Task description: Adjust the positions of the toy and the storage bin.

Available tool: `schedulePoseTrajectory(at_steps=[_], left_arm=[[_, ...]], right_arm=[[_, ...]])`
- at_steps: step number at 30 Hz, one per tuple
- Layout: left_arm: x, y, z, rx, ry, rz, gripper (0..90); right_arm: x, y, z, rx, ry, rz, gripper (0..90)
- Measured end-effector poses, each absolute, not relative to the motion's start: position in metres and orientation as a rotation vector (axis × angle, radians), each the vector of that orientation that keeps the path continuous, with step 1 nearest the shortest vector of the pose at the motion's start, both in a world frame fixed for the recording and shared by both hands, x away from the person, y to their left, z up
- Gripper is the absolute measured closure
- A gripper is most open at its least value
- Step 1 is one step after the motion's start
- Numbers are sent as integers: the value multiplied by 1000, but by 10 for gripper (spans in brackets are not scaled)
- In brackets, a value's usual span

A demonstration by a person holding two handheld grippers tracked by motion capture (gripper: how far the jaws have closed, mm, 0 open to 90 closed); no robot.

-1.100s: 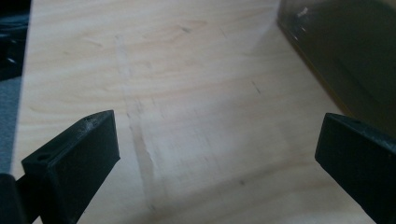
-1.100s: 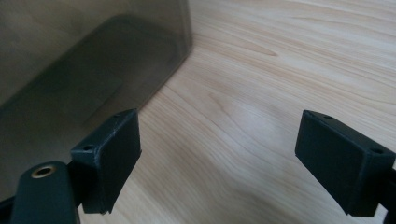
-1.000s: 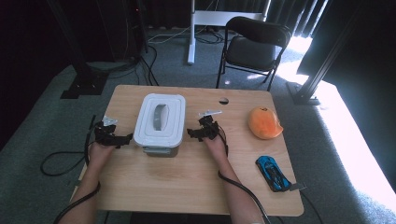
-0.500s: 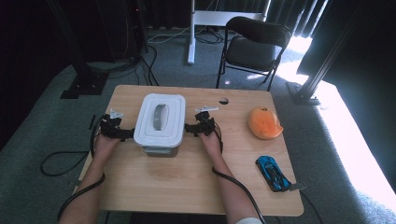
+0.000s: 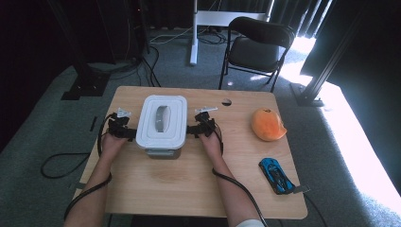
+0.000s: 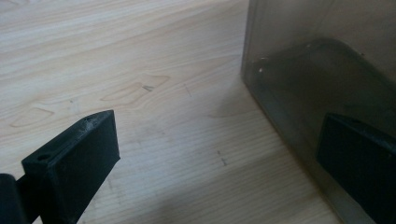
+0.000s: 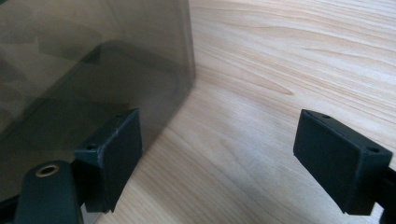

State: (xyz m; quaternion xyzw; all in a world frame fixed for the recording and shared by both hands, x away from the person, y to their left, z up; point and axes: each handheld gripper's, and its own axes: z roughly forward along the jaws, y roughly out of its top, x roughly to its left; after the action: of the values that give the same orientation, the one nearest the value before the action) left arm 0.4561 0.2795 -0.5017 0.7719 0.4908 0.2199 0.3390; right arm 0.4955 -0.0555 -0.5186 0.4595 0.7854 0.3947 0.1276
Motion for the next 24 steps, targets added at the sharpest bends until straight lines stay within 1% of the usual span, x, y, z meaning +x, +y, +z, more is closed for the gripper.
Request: schedulePoseTrajectory(at_steps=[5,11,18,24], left_arm=[[449,277,-501,2020,1282,594,2],[439,272,-502,1999,1301,590,2],[428,262,-500,2001,1274,586,2],[419,256,-498,2034,1258,604,2]], right_arm=[[494,-56,-519,1311,2313,1160,151],[490,-58,-520,1300,2344,1163,183],[485,-65,-520,1252,2375,1148,222],[480,-68,-519,1212,2401,1140,234]])
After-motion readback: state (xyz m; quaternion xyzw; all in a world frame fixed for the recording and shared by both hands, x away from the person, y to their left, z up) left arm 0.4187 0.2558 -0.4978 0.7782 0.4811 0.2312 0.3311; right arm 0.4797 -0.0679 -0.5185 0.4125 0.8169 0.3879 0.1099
